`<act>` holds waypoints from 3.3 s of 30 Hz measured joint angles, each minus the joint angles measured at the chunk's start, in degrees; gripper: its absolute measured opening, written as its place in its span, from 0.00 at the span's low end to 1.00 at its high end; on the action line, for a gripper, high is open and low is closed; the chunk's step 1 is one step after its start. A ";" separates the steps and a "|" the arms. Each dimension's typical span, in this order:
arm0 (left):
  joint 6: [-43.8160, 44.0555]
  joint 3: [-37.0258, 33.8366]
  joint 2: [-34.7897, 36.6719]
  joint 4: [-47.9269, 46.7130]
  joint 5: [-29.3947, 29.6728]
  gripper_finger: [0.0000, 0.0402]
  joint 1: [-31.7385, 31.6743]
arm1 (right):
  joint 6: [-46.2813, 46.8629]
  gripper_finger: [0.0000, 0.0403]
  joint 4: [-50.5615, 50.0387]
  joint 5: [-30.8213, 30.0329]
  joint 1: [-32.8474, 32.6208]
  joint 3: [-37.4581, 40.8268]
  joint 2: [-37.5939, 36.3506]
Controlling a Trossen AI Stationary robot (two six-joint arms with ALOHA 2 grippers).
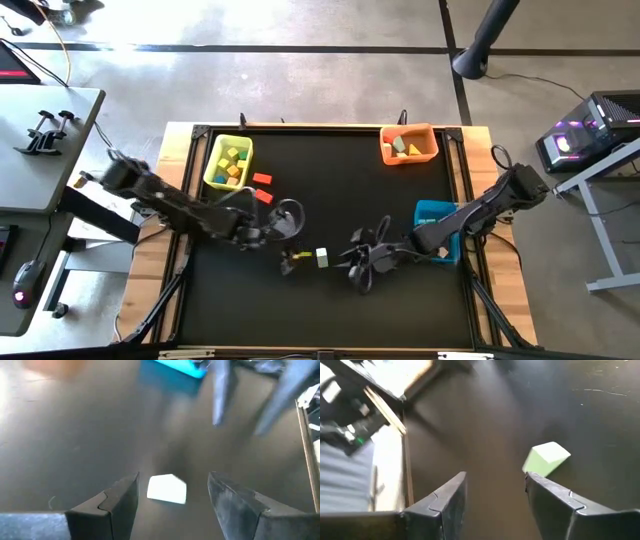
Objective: Sort blocks by size
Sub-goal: Put the blue triangle block into the orange bin, then put the orange rectangle block into the blue bin
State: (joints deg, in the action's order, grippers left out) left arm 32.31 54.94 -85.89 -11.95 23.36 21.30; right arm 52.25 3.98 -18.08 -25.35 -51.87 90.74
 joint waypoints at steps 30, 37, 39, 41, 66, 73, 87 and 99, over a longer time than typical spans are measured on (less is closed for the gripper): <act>32.85 -0.13 4.96 -25.93 15.63 0.55 19.28 | 9.63 0.59 -54.64 14.55 12.12 -50.98 40.30; 32.47 -0.13 4.94 -25.94 17.14 0.55 19.38 | 5.85 0.39 -57.10 14.48 11.87 -50.99 40.31; 32.12 -0.13 4.94 -25.98 17.70 0.55 19.38 | 3.58 0.31 -58.58 15.18 11.85 -51.04 39.95; 32.12 -0.13 4.94 -26.07 17.85 0.55 19.38 | 1.46 0.32 -61.30 15.68 11.83 -50.91 39.25; 37.71 -4.50 5.01 -28.40 18.24 0.55 17.38 | -19.24 0.32 -62.08 10.64 55.45 -11.90 -9.66; 40.41 -6.49 4.98 -28.55 17.52 0.55 8.59 | -29.65 0.32 -56.21 15.49 73.00 -11.83 -9.50; 19.67 -6.56 5.16 -13.56 10.22 0.55 -18.03 | -43.38 0.36 -53.16 16.14 82.76 -11.79 0.28; 13.93 -6.54 5.16 -7.99 4.12 0.55 -28.83 | -46.12 0.44 -50.53 12.36 84.61 -12.20 0.62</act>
State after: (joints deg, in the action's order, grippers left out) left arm 46.24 48.40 -80.73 -19.94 27.48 -7.53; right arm 6.13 -46.55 -5.72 59.27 -64.07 91.37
